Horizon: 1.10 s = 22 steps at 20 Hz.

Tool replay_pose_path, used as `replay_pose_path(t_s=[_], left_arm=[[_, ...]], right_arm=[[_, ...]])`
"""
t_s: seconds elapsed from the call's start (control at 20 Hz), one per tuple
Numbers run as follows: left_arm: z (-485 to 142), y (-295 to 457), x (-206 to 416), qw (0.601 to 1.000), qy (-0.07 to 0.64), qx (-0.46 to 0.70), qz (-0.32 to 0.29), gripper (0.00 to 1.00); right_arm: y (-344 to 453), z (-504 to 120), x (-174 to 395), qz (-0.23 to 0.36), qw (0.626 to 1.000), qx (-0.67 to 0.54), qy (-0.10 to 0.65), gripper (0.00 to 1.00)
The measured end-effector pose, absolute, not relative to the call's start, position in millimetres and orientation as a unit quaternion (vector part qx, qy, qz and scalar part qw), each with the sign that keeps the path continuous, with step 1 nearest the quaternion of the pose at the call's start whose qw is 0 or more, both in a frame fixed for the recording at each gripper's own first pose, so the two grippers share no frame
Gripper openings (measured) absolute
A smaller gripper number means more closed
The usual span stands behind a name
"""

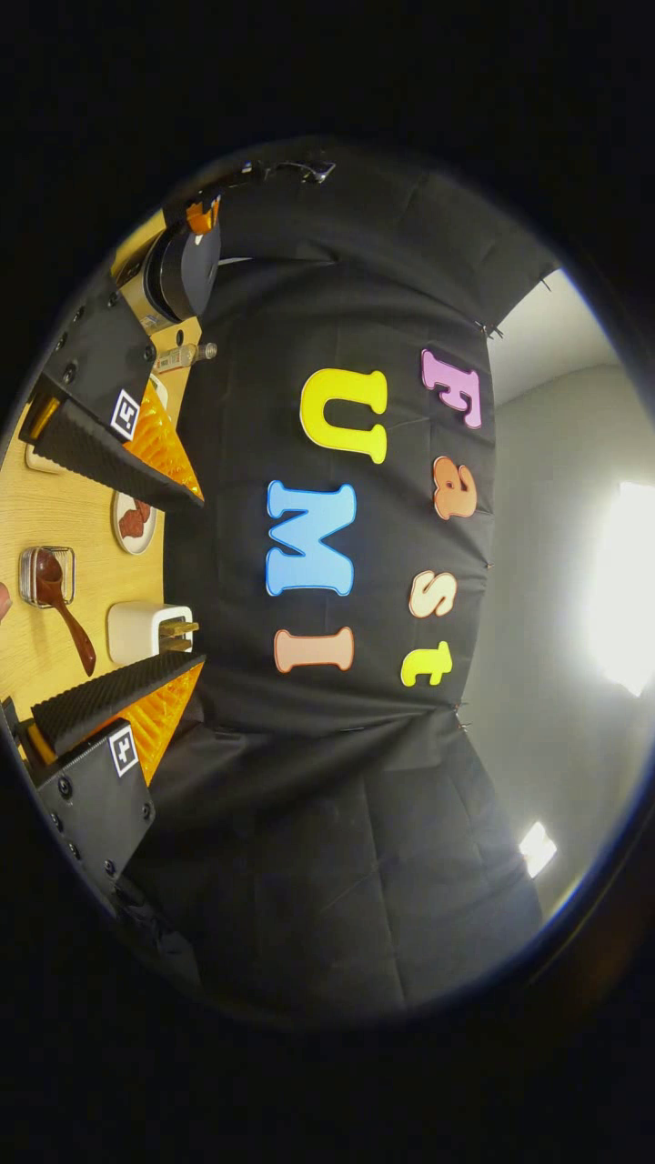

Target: Close the left gripper, press the button to open the rice cooker; take a wooden spoon from the chopstick holder with the right hand, scoop a spoonful of rice and pour it into the rice cooker, then put the wooden spoon back into the chopstick holder.

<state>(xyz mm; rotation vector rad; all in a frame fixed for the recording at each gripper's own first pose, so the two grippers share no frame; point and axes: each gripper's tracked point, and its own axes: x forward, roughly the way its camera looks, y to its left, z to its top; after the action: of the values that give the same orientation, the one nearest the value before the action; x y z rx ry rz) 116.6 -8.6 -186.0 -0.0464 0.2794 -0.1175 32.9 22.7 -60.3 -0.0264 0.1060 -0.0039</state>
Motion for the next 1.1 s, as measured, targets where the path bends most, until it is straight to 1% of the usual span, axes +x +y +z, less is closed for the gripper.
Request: replay_pose_path(t_s=[0.05, 0.1, 0.15, 0.25, 0.4, 0.45, 0.55, 0.75, 0.95, 1.0, 1.05, 1.1], left_arm=[[-172, -8, 115, 0.99, 0.126, -0.022, -0.056, 0.02], [-159, -6, 115, 0.992, 0.113, -0.019, -0.053, 0.0], [-146, -4, 115, 0.994, 0.099, -0.015, -0.049, 0.02], [-115, 4, 112, 0.997, 0.066, -0.005, -0.037, 0.02], [-82, 12, 97, 0.998, 0.044, -0.016, -0.028, 0.0], [-75, 16, 95, 0.999, 0.038, -0.018, -0.021, 0.01], [-59, 26, 81, 1.0, 0.023, -0.017, -0.009, 0.13], [-30, 41, 61, 1.0, 0.0, -0.011, 0.008, 0.82], [5, 52, 41, 0.999, -0.026, -0.005, 0.02, 0.83], [13, 54, 36, 0.999, -0.032, -0.002, 0.022, 0.83], [18, 54, 33, 0.999, -0.035, 0.002, 0.024, 0.83], [21, 55, 29, 0.999, -0.036, 0.005, 0.025, 0.83]], right_arm=[[22, -61, 34, -0.002, 0.998, -0.009, 0.054, 0.98], [20, -63, 34, -0.001, 0.998, -0.007, 0.057, 0.98], [17, -67, 36, -0.001, 0.998, -0.006, 0.059, 0.98], [10, -72, 39, -0.004, 0.998, -0.006, 0.064, 0.98], [-1, -87, 47, -0.009, 0.997, 0.004, 0.08, 0.97], [-4, -93, 49, -0.011, 0.996, 0.007, 0.088, 0.98], [-11, -106, 55, -0.015, 0.995, 0.014, 0.1, 0.98], [-24, -141, 69, -0.027, 0.99, 0.033, 0.137, 0.98], [-39, -183, 77, -0.048, 0.981, 0.047, 0.181, 0.96], [-42, -194, 78, -0.052, 0.978, 0.051, 0.193, 0.92], [-42, -204, 78, -0.053, 0.976, 0.057, 0.205, 0.95], [-43, -213, 79, -0.056, 0.973, 0.063, 0.215, 0.96]])
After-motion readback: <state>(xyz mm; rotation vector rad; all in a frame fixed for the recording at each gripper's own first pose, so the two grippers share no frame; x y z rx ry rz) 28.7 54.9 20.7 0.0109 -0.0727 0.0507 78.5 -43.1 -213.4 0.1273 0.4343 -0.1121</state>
